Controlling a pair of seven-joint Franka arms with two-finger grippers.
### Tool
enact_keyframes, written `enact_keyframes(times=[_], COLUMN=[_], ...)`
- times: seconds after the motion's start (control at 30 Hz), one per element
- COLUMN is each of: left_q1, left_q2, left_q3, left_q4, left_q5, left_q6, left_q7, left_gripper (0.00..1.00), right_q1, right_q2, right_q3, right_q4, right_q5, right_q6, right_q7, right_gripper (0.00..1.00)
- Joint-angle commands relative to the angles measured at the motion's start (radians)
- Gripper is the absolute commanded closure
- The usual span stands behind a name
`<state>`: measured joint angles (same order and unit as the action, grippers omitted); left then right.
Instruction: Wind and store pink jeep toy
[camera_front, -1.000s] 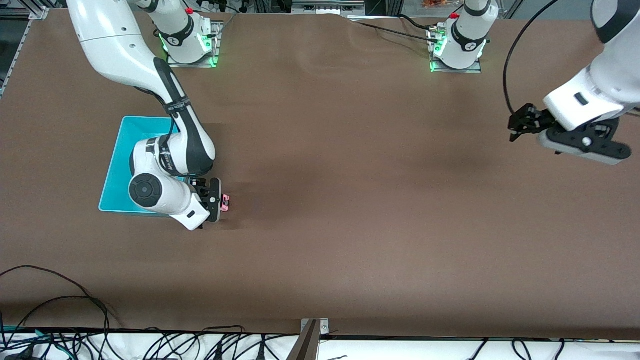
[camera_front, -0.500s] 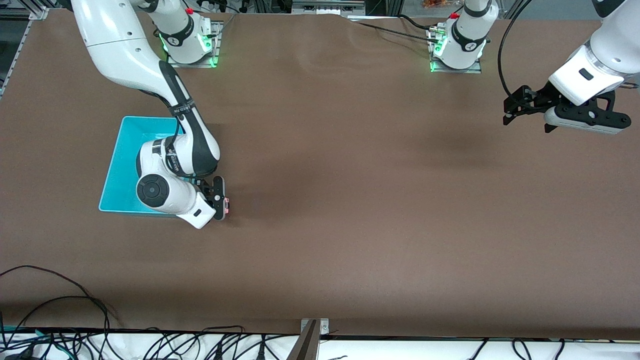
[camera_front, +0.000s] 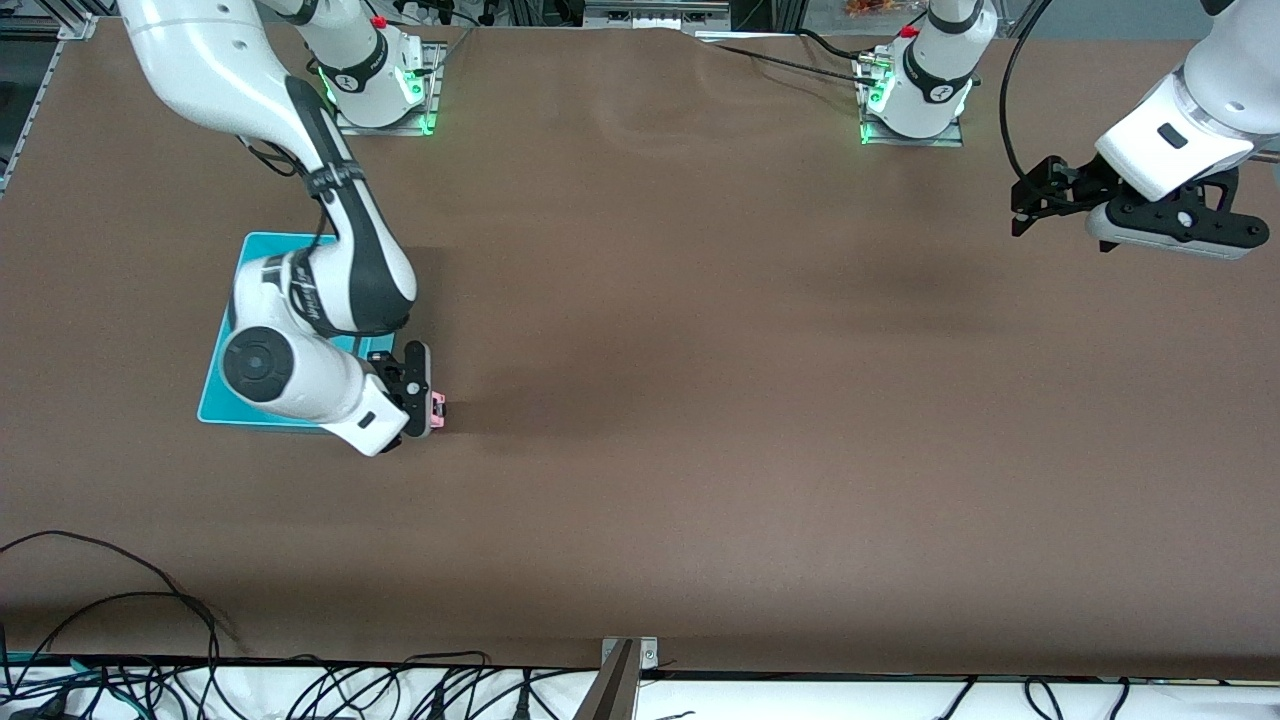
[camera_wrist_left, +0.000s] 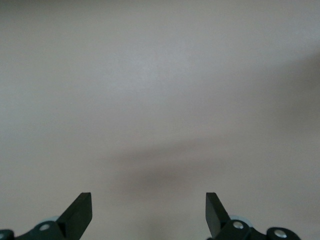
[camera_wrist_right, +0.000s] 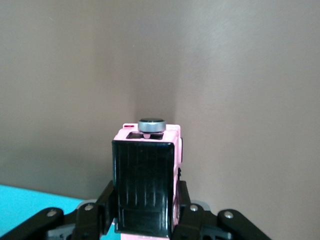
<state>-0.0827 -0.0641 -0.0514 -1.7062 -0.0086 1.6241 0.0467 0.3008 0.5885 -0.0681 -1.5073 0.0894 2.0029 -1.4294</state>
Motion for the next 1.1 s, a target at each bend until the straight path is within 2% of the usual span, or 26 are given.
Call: enact_keyframes(times=[0.0,0.27,0.37,0.43,0.73,1.07], left_q1=[-0.009,0.007,0.011,0.011,0.027,0.034], left_q2=[0.064,0.081,0.078,0.076,0.073,0.073], left_q3=[0.001,0.002,0.002,0.002,-0.001,-0.001], left_q4=[0.095,0.123,0.117,0.115,0.111,0.108], left_q5=[0.022,-0.034,-0.036,-0.033,-0.033,-0.033], left_q6=[-0.062,-0.079,-0.079,-0.079,-0.078,-0.079], left_q7=[-0.013,-0.016,-0.018,-0.018,-0.016,-0.016], left_gripper=[0.00,0.00,0.00,0.00,0.00,0.00], right_q1=[-0.026,-0.078,-0.078,-0.080,-0.080,-0.080], right_q2=[-0.052,-0.142,-0.171,-0.202,-0.375,-0.446], right_q3=[-0.033,-0.064,-0.105,-0.124,-0.154,-0.163], right_q4=[0.054,0.056,0.023,-0.037,-0.408,-0.731], right_q5=[0.039,0.039,0.038,0.036,0.030,0.036], right_q6=[-0.136,-0.352,-0.412,-0.411,-0.225,0.055], right_q7=[-0.025,-0.045,-0.059,-0.078,-0.157,-0.229], right_gripper=[0.81,0.78,0.78,0.78,0.79,0.79])
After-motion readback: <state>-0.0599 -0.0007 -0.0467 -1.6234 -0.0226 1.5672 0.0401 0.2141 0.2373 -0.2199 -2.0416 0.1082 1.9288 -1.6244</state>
